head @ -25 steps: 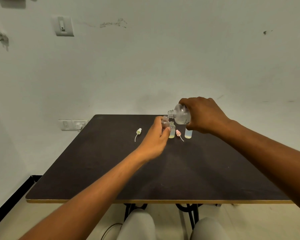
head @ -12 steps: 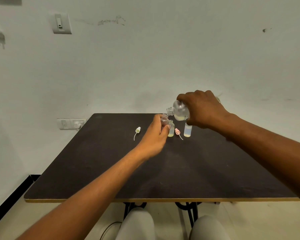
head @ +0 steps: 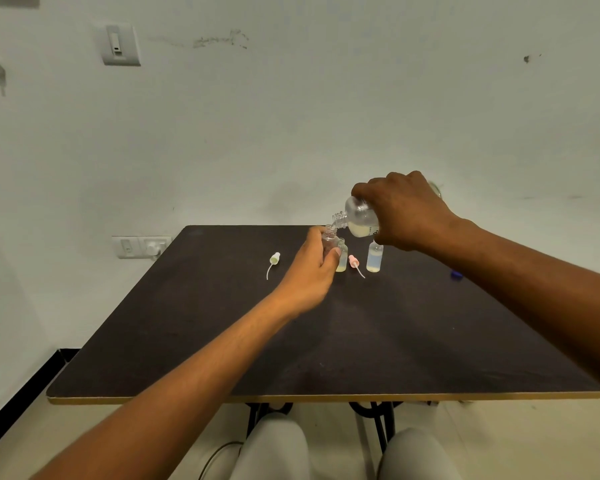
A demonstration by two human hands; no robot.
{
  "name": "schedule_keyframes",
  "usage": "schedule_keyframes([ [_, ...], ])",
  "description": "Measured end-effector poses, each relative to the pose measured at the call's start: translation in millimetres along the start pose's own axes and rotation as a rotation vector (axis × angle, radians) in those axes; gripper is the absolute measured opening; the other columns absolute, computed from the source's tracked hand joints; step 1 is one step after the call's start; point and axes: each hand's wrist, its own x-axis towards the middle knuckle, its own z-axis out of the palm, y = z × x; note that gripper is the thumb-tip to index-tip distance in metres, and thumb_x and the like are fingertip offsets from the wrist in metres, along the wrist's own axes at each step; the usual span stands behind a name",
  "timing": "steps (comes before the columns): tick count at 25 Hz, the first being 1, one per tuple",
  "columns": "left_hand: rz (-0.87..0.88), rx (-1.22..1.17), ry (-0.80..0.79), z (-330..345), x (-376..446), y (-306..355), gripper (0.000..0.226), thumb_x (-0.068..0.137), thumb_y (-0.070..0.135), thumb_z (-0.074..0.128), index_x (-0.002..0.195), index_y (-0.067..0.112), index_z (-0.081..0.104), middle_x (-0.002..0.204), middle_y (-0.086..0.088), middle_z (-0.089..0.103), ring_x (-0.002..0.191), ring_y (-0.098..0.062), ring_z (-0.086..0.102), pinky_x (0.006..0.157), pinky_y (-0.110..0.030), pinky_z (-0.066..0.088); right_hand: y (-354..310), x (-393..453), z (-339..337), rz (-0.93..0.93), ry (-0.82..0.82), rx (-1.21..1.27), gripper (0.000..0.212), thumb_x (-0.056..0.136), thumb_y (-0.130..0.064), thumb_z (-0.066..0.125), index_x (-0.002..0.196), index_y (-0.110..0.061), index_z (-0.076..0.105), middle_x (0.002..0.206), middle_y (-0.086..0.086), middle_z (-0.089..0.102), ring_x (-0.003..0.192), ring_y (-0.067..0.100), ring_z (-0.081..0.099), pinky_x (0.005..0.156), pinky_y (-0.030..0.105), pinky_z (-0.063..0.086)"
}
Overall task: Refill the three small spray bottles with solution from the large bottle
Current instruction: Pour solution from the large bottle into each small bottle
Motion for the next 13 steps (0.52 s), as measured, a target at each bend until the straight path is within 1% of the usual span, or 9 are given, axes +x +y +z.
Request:
schedule_keyframes([
  [4,-0.002,-0.005,-0.003,-0.3,-0.5,0.9,0.034,0.109,0.028,0.043,0.142,0.020,0.036,0.126,0.010,0.049,0.115,-0.008,0.051,0.096,-0.027,0.042,-0.7,0.3,-2.2,-0.005,-0.007,-0.003,0.053,0.071,-0.025,0.081,0.119,-0.029,0.057,0.105,-0.003,0.067,0.097,0.027,0.061,0.077,0.036,0.030],
  [9,-0.007,-0.010,-0.005,-1.1,-1.0,1.4,0.033,0.109,0.030,0.043,0.140,0.021,0.037,0.124,0.012,0.047,0.111,-0.004,0.049,0.093,-0.026,0.040,-1.1,0.5,-3.5,-0.006,-0.012,0.003,0.054,0.072,-0.025,0.081,0.120,-0.028,0.057,0.107,-0.002,0.067,0.099,0.027,0.061,0.078,0.036,0.031],
  [13,-0.002,-0.008,0.004,-1.3,-1.3,2.2,0.032,0.109,0.029,0.043,0.139,0.020,0.039,0.122,0.009,0.051,0.109,-0.005,0.052,0.093,-0.027,0.042,-1.1,2.1,-4.2,-0.012,-0.011,-0.011,0.052,0.071,-0.023,0.079,0.118,-0.028,0.057,0.105,-0.002,0.066,0.097,0.028,0.061,0.077,0.037,0.031],
])
